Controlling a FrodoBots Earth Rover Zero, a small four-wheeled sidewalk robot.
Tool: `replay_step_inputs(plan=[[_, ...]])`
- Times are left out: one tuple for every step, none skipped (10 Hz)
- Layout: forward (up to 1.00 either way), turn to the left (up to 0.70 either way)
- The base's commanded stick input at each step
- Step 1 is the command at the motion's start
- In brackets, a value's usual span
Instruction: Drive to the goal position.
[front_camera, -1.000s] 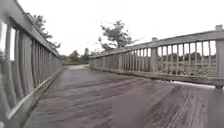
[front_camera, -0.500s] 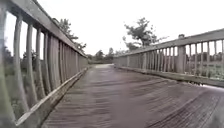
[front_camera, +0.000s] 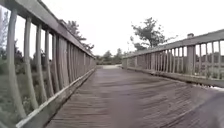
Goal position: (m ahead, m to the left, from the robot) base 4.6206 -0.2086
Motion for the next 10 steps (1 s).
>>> replay_step_inputs(plan=[[0.7,0.0],[0.7,0.0],[0.7,0.0],[0.7,0.0],[0.7,0.0],[0.7,0.0],[0.7,0.0],[0.7,0.0],[0.7,0.0],[0.7,0.0]])
